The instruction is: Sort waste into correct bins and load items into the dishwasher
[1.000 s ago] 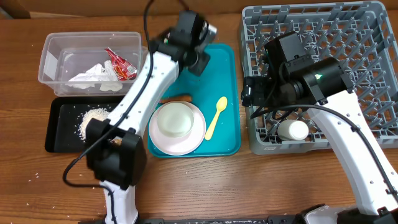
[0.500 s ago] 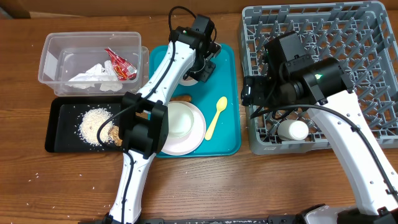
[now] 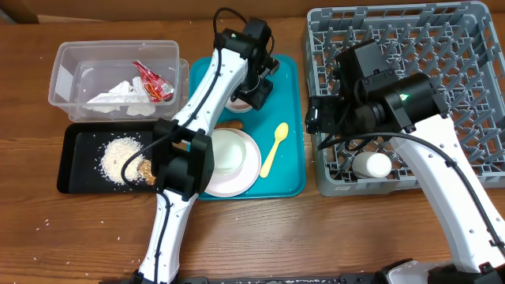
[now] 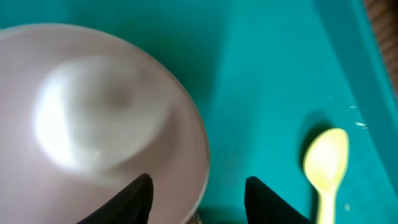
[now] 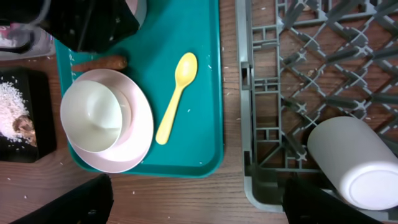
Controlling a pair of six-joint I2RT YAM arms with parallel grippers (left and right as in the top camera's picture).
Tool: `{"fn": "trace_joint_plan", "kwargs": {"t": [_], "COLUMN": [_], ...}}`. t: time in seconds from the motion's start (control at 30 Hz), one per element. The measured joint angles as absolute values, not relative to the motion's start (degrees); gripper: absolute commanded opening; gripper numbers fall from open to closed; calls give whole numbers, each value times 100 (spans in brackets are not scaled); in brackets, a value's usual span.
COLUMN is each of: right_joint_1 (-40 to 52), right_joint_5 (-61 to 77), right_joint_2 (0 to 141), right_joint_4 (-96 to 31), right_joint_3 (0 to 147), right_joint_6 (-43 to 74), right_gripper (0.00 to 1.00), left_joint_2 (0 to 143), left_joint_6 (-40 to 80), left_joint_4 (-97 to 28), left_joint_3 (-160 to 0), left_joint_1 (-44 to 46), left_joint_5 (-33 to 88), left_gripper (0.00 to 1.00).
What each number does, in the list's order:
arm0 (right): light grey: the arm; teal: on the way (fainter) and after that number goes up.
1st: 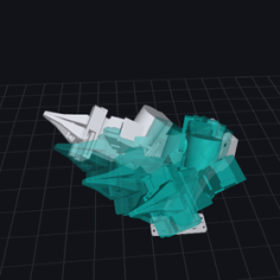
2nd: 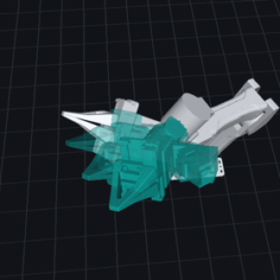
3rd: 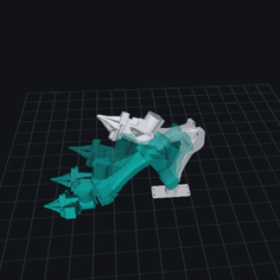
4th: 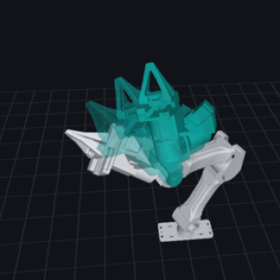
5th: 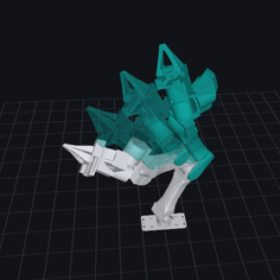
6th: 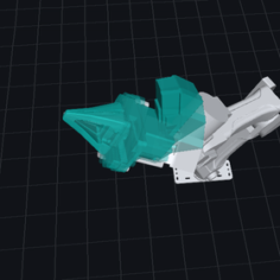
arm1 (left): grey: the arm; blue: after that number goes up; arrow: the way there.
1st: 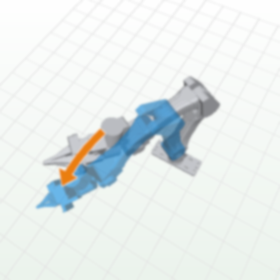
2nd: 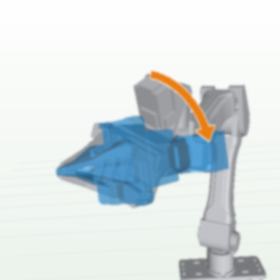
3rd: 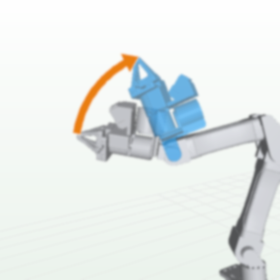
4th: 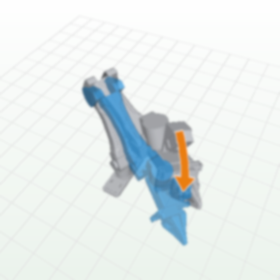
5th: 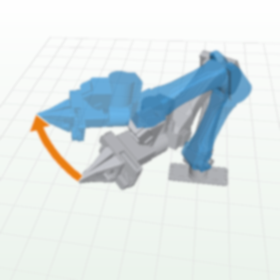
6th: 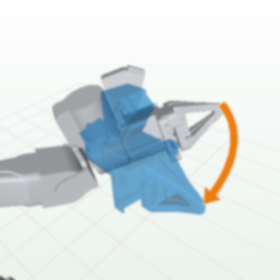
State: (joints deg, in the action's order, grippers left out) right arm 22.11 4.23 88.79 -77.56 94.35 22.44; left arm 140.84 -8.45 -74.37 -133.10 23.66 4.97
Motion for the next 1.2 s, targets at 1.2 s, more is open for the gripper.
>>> {"fn": "trace_joint_plan", "kwargs": {"t": [1.2], "right_joint_1": [2519], "right_joint_5": [1332], "right_joint_2": [12105], "right_joint_4": [-3424], "right_joint_3": [9430], "right_joint_6": [3951], "right_gripper": [65], "left_joint_2": [12801], "left_joint_6": [-32], "left_joint_4": [-9428], "left_joint_3": [-15801], "left_joint_1": [301], "left_joint_5": [1011], "left_gripper": [55]}}
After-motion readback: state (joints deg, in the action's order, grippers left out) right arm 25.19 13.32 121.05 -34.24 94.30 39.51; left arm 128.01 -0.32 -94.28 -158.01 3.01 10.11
